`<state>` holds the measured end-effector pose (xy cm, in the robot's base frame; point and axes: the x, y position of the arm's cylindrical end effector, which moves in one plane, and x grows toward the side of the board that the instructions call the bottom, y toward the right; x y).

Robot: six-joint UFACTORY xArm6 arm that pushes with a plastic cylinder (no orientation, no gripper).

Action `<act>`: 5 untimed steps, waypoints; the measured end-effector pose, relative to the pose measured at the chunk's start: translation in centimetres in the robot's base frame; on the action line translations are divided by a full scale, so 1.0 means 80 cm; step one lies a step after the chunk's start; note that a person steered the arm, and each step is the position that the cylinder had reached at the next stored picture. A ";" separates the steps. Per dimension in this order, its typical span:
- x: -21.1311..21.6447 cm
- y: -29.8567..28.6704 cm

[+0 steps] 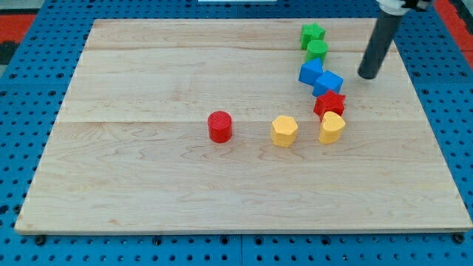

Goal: Slide the triangle vertical above to the hexagon

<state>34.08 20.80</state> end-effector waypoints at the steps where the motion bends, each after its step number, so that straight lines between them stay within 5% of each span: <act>1: -0.012 -0.021; 5: -0.015 -0.086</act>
<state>32.86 13.88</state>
